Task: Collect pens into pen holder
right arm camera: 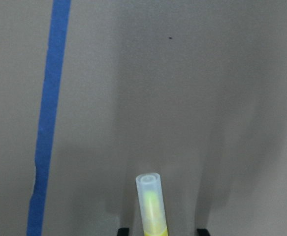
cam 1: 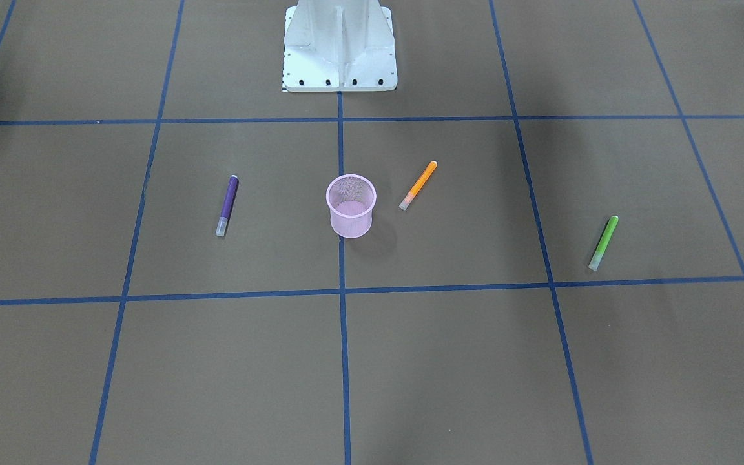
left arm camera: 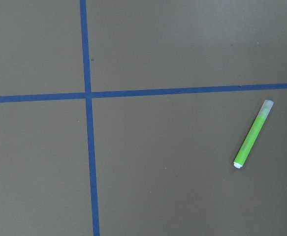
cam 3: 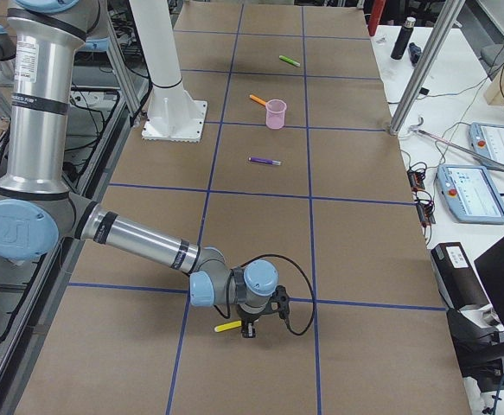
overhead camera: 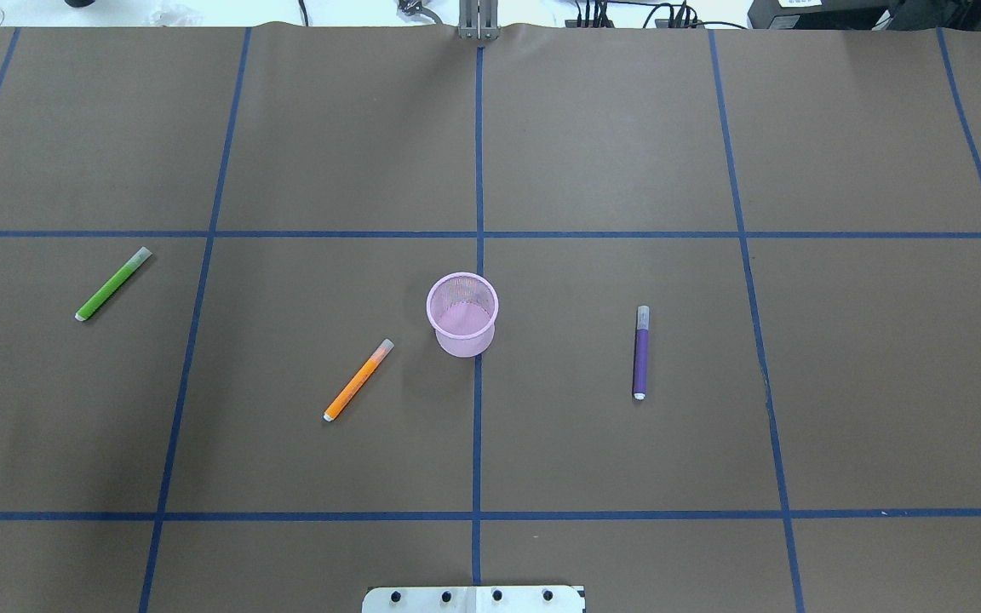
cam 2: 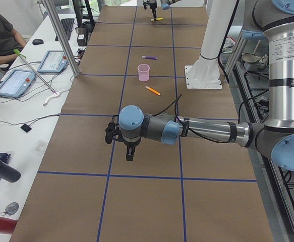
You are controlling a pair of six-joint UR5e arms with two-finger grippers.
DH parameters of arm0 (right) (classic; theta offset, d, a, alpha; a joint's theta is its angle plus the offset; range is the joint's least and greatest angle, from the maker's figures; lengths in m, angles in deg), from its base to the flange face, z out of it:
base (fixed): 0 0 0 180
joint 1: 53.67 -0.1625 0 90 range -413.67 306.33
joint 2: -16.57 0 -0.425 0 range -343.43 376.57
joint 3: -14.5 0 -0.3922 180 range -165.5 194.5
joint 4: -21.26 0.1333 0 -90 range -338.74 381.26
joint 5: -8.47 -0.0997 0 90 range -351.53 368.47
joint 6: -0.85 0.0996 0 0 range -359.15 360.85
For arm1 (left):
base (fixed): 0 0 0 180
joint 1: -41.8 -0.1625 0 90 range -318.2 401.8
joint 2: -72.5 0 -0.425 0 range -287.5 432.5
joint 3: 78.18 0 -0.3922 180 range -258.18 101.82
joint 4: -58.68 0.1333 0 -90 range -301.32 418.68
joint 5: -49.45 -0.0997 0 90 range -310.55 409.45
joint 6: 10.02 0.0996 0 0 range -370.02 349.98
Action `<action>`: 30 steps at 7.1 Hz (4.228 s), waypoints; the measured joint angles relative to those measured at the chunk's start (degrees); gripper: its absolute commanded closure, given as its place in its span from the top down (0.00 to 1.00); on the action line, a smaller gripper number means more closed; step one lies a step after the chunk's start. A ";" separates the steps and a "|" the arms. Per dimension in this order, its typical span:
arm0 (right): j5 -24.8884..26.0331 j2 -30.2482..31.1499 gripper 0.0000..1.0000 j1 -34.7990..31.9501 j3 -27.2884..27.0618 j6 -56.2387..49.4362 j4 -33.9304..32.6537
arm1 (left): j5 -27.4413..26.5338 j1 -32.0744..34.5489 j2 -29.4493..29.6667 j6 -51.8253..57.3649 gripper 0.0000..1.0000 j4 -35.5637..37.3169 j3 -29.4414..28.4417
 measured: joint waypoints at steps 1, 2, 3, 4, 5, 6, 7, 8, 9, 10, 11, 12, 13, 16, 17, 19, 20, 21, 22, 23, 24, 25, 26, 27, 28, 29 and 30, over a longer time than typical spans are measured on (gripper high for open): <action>-0.06 0.00 0.40 0.00 0.08 0.09 -0.01 | -0.01 -0.01 0.00 0.00 1.00 0.00 0.00; -0.18 -0.01 0.40 0.00 0.17 0.17 -0.03 | 0.00 -0.03 0.00 0.00 1.00 0.00 0.00; -0.33 -0.01 0.40 0.00 0.24 0.20 -0.02 | 0.00 -0.04 0.00 0.00 1.00 0.02 0.00; -0.41 -0.01 0.41 0.03 0.27 0.20 0.00 | -0.03 -0.04 0.00 0.00 1.00 0.06 -0.02; -0.47 -0.01 0.40 0.06 0.29 0.18 -0.01 | -0.05 -0.04 0.00 0.00 1.00 0.06 -0.06; -0.54 -0.01 0.22 0.10 0.32 0.18 -0.03 | -0.06 -0.04 0.00 0.00 1.00 0.05 -0.07; -0.65 -0.01 0.00 0.14 0.35 0.15 -0.02 | -0.06 -0.04 0.00 0.00 1.00 0.07 -0.08; -0.72 -0.01 0.00 0.14 0.40 0.14 0.00 | -0.06 -0.05 0.00 0.00 1.00 0.08 -0.09; -0.82 -0.01 0.00 0.12 0.42 0.17 0.00 | -0.06 -0.04 0.00 0.00 1.00 0.08 -0.09; -1.41 -0.03 0.00 0.10 0.18 0.35 -0.03 | -0.03 -0.04 0.00 0.00 1.00 0.09 -0.08; -2.91 -0.30 0.00 0.07 -0.70 0.84 -0.16 | 0.07 -0.04 0.02 0.00 1.00 0.07 0.08; -4.54 -0.81 0.00 0.03 -2.50 2.04 -0.33 | 0.31 -0.05 0.04 0.05 1.00 0.03 0.36; -5.30 -1.29 0.00 0.02 -5.45 4.91 -0.37 | 1.62 -0.04 0.03 0.19 1.00 -0.13 0.40; -5.63 -3.30 0.00 0.54 -16.15 22.51 0.04 | 5.83 -3.44 1.75 -5.35 0.97 -6.36 0.59; -5.31 -4.74 0.00 2.16 -19.76 31.10 0.10 | 5.64 -6.79 3.71 -8.32 1.00 -10.01 0.20; -0.68 -10.63 0.00 8.57 -25.53 51.65 0.07 | 3.49 -10.71 7.58 -12.02 1.00 -13.02 -0.43; 4.67 -14.03 0.00 13.92 -28.74 61.65 -0.08 | 1.92 -11.87 8.78 -12.82 1.00 -13.41 -0.82; 10.94 -17.47 0.00 19.56 -31.34 70.37 -0.39 | 1.07 -12.84 9.77 -13.10 1.00 -13.56 -1.63; 18.01 -21.43 0.00 24.89 -33.49 76.84 -1.92 | -0.35 -13.58 11.00 -13.17 1.00 -13.62 -2.51; 25.51 -26.27 0.00 29.79 -35.69 80.34 -6.71 | -3.66 -14.86 12.17 -13.24 1.00 -13.65 -2.93; 33.52 -32.01 0.00 34.69 -37.59 82.09 -13.93 | -7.26 -16.44 13.10 -13.34 1.00 -13.64 -3.15; 41.98 -36.67 0.00 39.66 -38.52 82.78 -19.10 | -8.93 -17.31 13.55 -13.30 1.00 -13.59 -3.39; 49.58 -39.26 0.00 44.20 -38.63 82.81 -21.06 | -9.58 -17.78 13.77 -13.18 1.00 -13.51 -3.55; 55.67 -41.19 0.00 48.17 -37.95 82.47 -21.74 | -9.80 -18.12 13.84 -13.13 1.00 -13.47 -3.61; 60.71 -43.30 0.00 51.16 -36.39 82.25 -21.42 | -9.87 -18.25 13.87 -13.09 1.00 -13.45 -3.63; 63.67 -45.04 0.00 52.62 -34.56 82.09 -19.05 | -9.89 -18.29 13.91 -13.04 1.00 -13.45 -3.66; 65.18 -46.12 0.00 53.19 -32.39 81.33 -15.39 | -9.90 -18.31 13.94 -13.02 1.00 -13.45 -3.68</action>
